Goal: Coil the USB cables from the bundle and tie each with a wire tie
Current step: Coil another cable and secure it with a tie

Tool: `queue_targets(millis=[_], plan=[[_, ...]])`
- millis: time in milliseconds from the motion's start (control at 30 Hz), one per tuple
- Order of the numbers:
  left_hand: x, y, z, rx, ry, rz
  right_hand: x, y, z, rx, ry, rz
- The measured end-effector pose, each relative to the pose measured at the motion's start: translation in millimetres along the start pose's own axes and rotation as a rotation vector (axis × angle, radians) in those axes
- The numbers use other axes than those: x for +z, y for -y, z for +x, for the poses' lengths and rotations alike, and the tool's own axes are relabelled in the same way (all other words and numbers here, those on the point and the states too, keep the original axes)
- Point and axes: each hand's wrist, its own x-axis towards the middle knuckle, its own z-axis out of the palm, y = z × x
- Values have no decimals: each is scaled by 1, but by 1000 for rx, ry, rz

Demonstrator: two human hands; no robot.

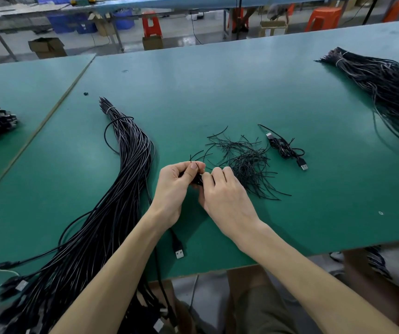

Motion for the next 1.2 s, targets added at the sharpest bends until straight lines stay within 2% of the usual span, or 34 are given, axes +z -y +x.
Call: queue_targets(millis=[333,467,633,767,900,967,1033,1200], plan=[[-4,-4,1,4,77,-92,-3,5,3,32,-3,80],[-10,-3,4,-3,108,-118,-9,6,5,73,5,186],[-23,-2,9,1,-73,-213,-17,5,6,156,66,278],[-26,2,10,66,-183,-57,-23,3,8,217,86,357],[-17,2,8,129,-82,93,-32,4,7,279,23,473],[-14,3,7,132,28,99,-33,4,8,285,34,529],[-12,4,6,129,66,122,-34,3,8,305,63,556],[-15,4,6,-1,111,-81,-36,-2,8,374,90,685]])
